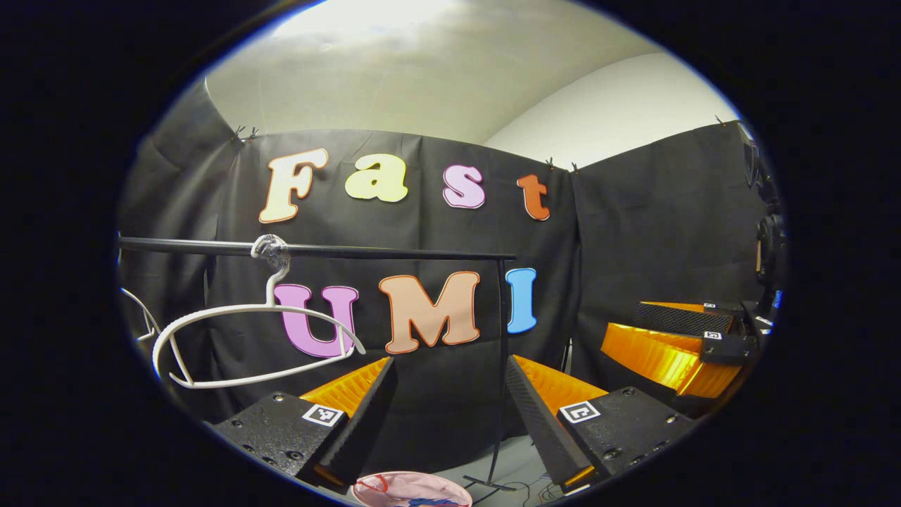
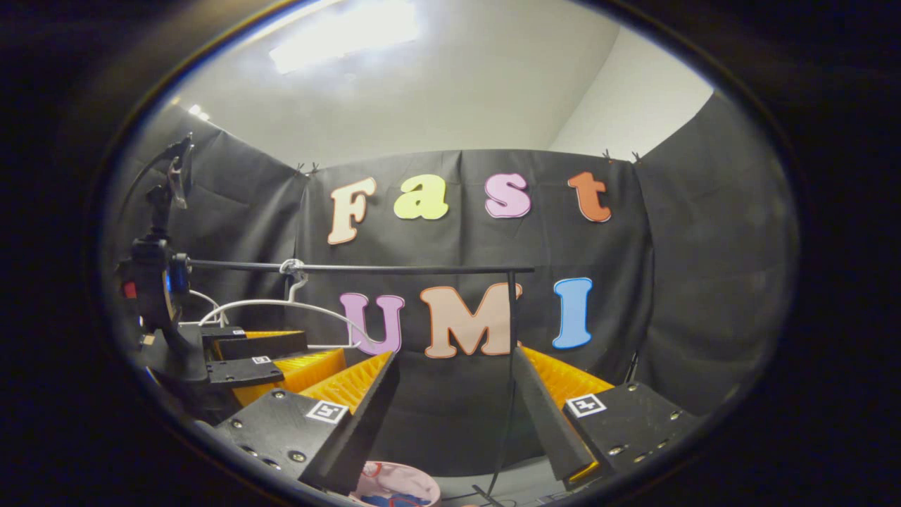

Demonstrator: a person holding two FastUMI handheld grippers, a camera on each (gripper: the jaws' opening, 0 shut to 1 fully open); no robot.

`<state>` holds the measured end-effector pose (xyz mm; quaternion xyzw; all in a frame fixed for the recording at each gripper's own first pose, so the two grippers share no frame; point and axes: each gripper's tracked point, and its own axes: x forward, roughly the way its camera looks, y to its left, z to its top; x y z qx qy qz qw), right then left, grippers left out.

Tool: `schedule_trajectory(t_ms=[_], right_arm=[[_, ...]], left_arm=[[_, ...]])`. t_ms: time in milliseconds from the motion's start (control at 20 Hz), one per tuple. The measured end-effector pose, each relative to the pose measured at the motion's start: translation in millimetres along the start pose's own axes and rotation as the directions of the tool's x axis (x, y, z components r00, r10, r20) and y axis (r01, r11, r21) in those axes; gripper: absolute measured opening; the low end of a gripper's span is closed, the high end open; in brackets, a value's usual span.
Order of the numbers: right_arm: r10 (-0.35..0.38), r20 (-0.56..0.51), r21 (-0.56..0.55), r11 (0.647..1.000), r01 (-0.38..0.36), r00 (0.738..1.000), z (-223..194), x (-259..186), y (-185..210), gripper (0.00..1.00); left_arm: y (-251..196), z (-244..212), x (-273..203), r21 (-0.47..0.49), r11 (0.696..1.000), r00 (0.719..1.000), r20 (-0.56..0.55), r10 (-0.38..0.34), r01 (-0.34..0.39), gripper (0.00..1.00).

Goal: Grasp the clothes on the hanger with both hands and then place them into the laundry hamper below.

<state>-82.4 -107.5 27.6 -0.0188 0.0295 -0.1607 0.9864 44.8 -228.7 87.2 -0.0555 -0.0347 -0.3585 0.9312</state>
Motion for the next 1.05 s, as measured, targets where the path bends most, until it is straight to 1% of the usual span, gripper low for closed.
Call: schedule_trajectory(t_ms=[600,800,1050], right_arm=[[0.034,0.004,-0.03,0.999,-0.034,0.999,-5.9,3.2,-6.6,0.97],[0.044,0.004,-0.029,0.999,-0.044,0.999,-8.2,1.2,-8.3,0.97],[0.04,0.011,-0.028,0.999,-0.04,0.999,-7.8,3.7,-13.3,0.97]], left_arm=[[0.4,-5.6,1.2,0.008,0.998,0.998,-0.014,0.054,-0.054,0.96],[-2.3,-6.3,0.0,0.003,0.998,0.998,-0.016,0.067,-0.067,0.96],[-3.3,-7.0,2.6,0.019,0.997,0.998,-0.014,0.069,-0.069,0.96]])
